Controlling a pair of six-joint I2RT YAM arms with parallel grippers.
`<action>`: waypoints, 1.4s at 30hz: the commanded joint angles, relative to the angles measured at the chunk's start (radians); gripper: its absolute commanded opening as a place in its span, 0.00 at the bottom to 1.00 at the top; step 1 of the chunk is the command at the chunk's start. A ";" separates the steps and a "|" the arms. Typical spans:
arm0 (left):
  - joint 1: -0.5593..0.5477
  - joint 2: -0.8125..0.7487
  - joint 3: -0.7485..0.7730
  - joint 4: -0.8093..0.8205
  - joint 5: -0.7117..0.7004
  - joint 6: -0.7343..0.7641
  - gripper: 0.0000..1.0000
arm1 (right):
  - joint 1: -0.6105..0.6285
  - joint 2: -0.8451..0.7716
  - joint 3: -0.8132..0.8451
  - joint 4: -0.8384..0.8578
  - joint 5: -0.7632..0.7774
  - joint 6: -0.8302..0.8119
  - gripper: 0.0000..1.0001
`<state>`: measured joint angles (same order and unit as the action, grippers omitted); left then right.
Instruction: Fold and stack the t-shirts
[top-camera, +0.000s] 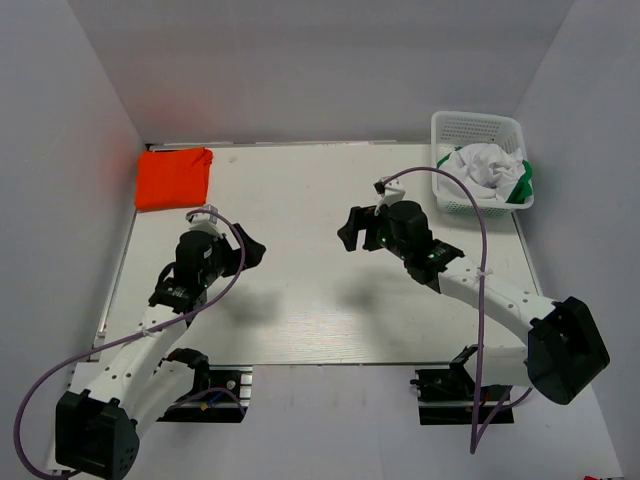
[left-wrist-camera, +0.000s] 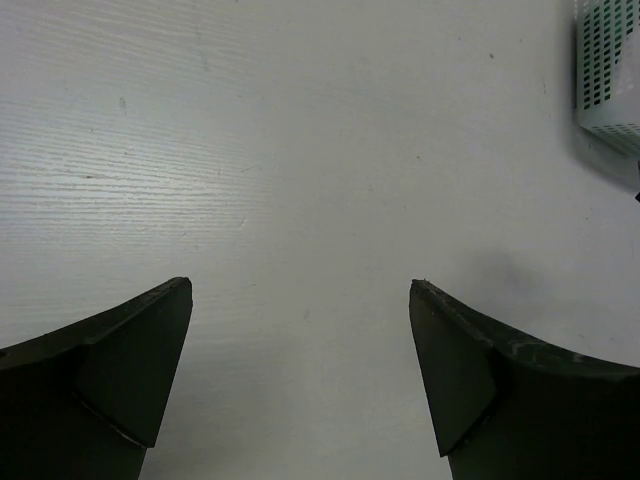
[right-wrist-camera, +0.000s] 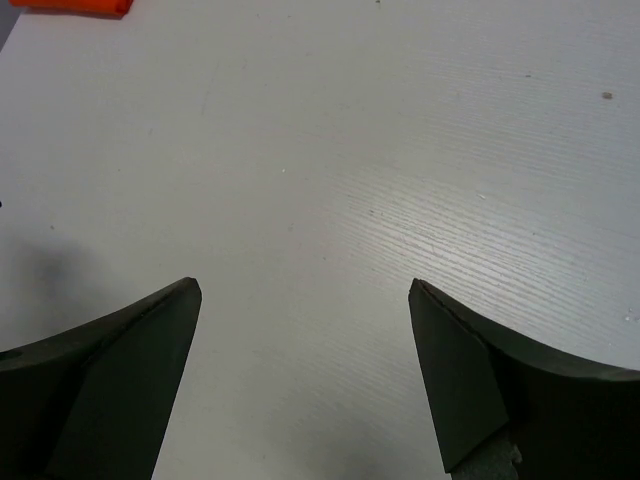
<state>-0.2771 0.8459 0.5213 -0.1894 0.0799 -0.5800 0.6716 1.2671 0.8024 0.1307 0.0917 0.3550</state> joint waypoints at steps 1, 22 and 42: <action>-0.004 -0.018 -0.012 0.018 0.012 0.009 1.00 | 0.000 -0.008 0.000 0.067 0.008 -0.019 0.90; -0.004 -0.005 -0.032 0.018 -0.028 0.009 1.00 | -0.498 0.359 0.513 -0.420 0.339 -0.034 0.90; -0.004 0.170 0.028 0.067 0.003 0.008 1.00 | -0.891 0.788 1.035 -0.588 0.280 -0.114 0.90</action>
<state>-0.2771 1.0115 0.5018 -0.1425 0.0685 -0.5732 -0.1940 2.0247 1.7748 -0.4240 0.3859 0.2485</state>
